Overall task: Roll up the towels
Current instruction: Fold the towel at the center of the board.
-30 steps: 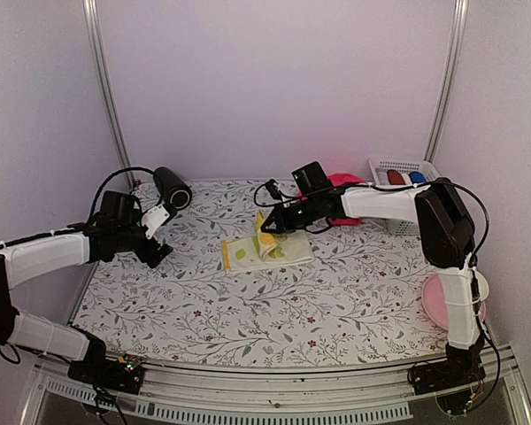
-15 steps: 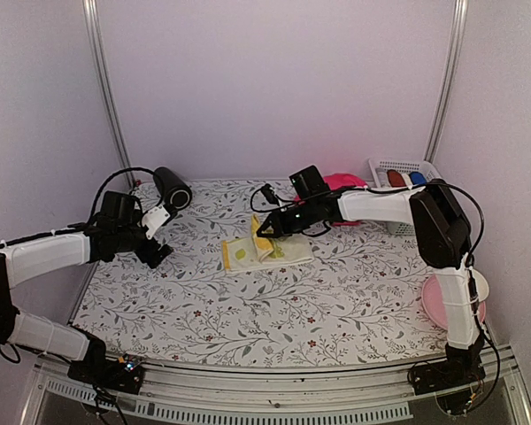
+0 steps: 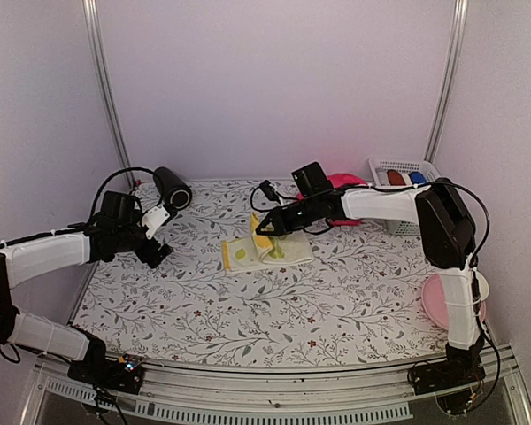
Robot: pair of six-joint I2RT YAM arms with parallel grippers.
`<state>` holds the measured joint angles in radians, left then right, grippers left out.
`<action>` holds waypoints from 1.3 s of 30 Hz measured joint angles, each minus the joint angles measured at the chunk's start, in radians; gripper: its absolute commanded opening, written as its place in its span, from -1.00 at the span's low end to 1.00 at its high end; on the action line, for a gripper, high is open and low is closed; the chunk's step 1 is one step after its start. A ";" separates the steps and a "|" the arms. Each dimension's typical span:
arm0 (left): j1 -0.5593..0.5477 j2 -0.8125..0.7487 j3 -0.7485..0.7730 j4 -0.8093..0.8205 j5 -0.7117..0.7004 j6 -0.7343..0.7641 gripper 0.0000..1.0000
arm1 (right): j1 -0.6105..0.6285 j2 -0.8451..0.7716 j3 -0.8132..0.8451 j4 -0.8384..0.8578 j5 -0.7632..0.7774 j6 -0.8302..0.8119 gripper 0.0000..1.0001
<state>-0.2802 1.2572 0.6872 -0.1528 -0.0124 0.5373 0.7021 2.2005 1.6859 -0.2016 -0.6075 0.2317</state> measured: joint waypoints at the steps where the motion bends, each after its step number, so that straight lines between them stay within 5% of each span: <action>1: 0.000 0.000 0.000 0.000 0.000 0.000 0.94 | -0.003 -0.008 -0.005 0.000 -0.003 -0.004 -0.96; 27: 0.000 0.020 0.000 0.002 0.000 -0.008 0.95 | -0.021 0.047 0.040 -0.032 -0.060 -0.042 -0.94; 36: 0.000 0.021 0.000 0.003 0.000 -0.008 0.95 | -0.008 0.089 0.091 -0.040 -0.063 -0.039 -0.40; 39: 0.000 0.021 0.000 0.003 0.001 -0.011 0.95 | 0.000 0.103 0.107 -0.042 -0.071 -0.040 -0.36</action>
<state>-0.2798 1.2781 0.6872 -0.1497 -0.0113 0.5262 0.7025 2.3035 1.7927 -0.2436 -0.6788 0.1917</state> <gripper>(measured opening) 0.973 0.308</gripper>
